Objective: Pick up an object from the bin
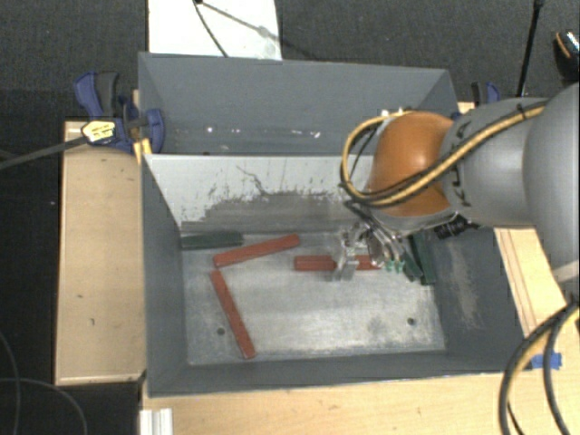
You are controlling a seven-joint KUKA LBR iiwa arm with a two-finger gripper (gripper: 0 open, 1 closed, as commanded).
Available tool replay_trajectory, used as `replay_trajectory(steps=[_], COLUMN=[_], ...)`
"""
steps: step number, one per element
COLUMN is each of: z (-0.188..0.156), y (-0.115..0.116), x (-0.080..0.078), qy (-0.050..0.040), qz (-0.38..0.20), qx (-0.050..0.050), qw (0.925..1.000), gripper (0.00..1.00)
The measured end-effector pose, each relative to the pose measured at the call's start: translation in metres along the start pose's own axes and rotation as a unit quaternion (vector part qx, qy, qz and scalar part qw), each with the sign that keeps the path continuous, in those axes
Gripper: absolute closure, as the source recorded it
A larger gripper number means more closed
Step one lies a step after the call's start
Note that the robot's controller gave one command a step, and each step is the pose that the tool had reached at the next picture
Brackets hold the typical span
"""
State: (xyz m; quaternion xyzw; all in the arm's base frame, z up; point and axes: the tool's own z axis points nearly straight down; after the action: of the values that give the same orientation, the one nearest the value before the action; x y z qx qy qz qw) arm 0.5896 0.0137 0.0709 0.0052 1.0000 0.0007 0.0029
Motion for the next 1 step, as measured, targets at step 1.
replay_trajectory(steps=[1], z=[-0.1035], y=[-0.0263], x=[0.0118], qy=[-0.0022], qz=[-0.007], qx=[0.001], qw=[1.0], gripper=[1.0])
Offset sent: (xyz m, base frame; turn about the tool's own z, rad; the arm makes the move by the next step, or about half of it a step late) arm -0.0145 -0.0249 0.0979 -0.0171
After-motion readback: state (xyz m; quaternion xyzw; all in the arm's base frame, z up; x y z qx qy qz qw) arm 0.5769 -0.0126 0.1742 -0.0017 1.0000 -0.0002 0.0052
